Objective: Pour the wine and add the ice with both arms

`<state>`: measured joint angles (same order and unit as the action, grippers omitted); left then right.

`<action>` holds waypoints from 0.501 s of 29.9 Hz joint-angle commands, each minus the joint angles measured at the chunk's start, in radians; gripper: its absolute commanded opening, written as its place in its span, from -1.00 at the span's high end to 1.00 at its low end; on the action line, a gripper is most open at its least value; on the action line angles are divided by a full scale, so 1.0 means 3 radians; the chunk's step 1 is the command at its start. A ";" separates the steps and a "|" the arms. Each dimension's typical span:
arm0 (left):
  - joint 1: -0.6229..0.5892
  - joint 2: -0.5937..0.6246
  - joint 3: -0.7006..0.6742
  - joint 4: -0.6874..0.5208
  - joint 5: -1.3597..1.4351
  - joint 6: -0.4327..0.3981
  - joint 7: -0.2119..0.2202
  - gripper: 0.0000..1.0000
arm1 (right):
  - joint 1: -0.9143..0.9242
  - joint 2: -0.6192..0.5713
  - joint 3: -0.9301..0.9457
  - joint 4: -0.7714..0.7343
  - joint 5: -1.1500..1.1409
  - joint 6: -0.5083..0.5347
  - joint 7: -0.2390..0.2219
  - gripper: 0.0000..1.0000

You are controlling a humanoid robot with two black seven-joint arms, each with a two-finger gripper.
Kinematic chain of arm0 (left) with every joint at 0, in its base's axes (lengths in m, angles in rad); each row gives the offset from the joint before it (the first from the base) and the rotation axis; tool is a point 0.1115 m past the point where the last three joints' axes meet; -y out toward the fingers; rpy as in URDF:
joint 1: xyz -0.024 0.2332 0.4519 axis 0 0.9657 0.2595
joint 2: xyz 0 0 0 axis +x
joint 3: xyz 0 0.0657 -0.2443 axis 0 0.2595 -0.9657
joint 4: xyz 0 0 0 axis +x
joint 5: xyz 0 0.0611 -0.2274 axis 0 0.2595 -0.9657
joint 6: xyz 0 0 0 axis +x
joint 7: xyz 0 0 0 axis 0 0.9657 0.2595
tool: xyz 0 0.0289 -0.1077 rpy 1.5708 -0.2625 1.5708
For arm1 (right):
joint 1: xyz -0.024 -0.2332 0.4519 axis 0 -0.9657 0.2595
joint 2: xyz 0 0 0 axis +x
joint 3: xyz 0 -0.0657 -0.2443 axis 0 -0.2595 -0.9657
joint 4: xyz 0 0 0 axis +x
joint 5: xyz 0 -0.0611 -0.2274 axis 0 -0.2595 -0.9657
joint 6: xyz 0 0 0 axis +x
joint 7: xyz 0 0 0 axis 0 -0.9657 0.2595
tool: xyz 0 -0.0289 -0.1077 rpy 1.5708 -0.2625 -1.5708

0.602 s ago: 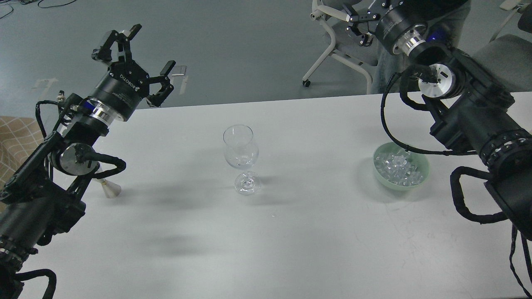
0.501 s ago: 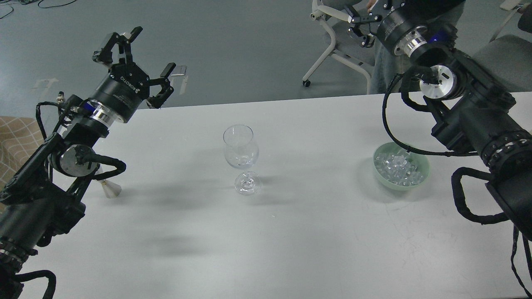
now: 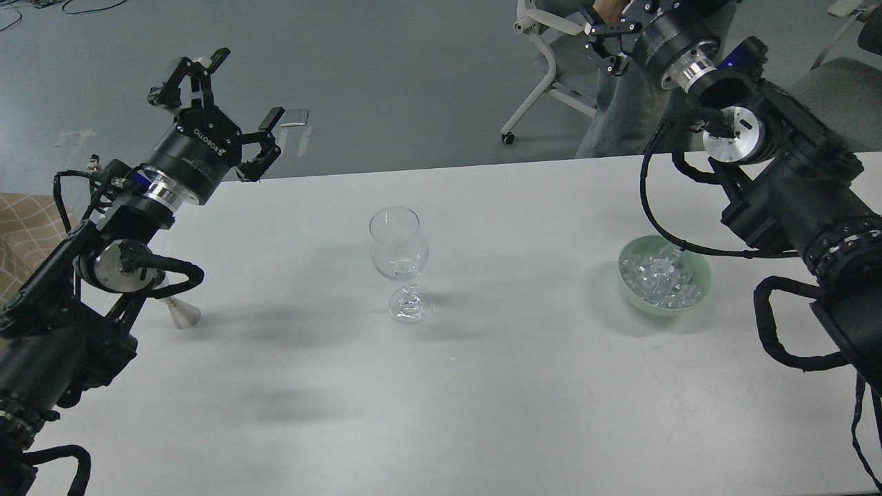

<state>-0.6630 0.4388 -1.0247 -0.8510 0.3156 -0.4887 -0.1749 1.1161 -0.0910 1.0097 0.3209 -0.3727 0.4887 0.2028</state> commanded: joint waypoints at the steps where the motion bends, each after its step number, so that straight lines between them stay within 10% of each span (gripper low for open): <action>1: -0.0111 -0.0031 -0.0031 0.0264 -0.0029 0.0000 0.0000 -0.96 | -0.0003 -0.0004 -0.0016 0.0004 0.0000 0.0000 -0.0011 -1.00; 15: -0.0214 -0.0286 -0.0056 0.0346 -0.0085 0.0000 0.0000 -0.96 | 0.0018 0.0098 -0.0134 -0.0027 0.0010 0.0000 -0.0011 -1.00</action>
<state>-0.7185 0.3867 -1.0400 -0.7451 0.2916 -0.4887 -0.1748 1.1223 -0.0795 0.9701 0.3136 -0.3680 0.4887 0.1980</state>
